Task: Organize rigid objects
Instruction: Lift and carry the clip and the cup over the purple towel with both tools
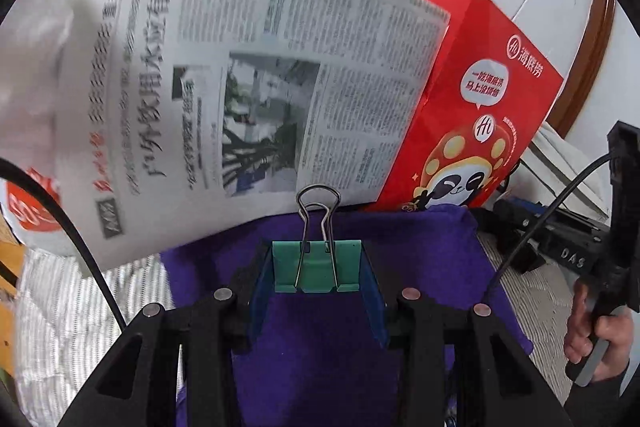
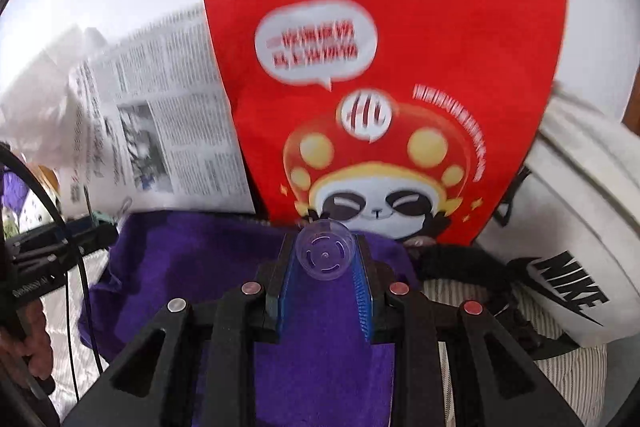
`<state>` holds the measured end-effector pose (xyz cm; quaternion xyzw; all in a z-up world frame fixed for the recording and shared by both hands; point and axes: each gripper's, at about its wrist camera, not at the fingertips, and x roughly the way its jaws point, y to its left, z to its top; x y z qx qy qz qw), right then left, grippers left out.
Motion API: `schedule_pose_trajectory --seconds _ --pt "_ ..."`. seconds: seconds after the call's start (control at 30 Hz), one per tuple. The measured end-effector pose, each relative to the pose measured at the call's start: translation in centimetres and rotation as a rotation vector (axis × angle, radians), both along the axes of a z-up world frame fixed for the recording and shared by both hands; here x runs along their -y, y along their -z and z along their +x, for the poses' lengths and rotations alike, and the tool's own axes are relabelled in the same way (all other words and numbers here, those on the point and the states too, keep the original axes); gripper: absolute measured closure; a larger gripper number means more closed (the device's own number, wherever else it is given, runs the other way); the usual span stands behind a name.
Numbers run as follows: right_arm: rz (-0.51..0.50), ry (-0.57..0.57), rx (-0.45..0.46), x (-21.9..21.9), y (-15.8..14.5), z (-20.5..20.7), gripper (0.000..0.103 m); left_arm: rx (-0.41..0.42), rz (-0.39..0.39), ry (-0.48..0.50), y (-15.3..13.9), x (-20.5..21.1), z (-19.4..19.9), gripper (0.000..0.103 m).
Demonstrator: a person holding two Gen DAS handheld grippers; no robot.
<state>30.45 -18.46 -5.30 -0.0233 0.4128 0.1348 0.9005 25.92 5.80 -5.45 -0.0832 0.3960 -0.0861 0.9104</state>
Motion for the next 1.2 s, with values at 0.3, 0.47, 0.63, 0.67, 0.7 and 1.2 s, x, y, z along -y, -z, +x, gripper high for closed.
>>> schedule_pose_trajectory --seconds 0.3,0.47,0.63,0.67,0.7,1.2 --pt "-0.097 -0.018 -0.076 -0.3 5.5 1.7 0.076 -0.063 0.031 -0.011 2.7 -0.4 0.6 0.064" --pt "-0.070 -0.023 -0.129 0.0 7.7 2.4 0.076 -0.068 0.052 -0.008 3.1 -0.4 0.5 0.064" --pt "-0.080 -0.023 -0.163 0.0 8.5 2.9 0.076 -0.101 0.069 -0.011 4.3 0.2 1.2 0.064" --pt "-0.080 -0.022 -0.173 0.0 8.7 3.0 0.076 -0.108 0.068 -0.008 4.6 0.3 1.4 0.064" --pt "-0.079 -0.020 -0.193 0.1 9.1 3.3 0.076 -0.114 0.070 -0.006 4.7 0.4 1.5 0.064" --pt "-0.059 -0.089 -0.259 -0.2 10.3 3.4 0.050 -0.183 0.094 -0.003 7.6 2.0 3.0 0.064"
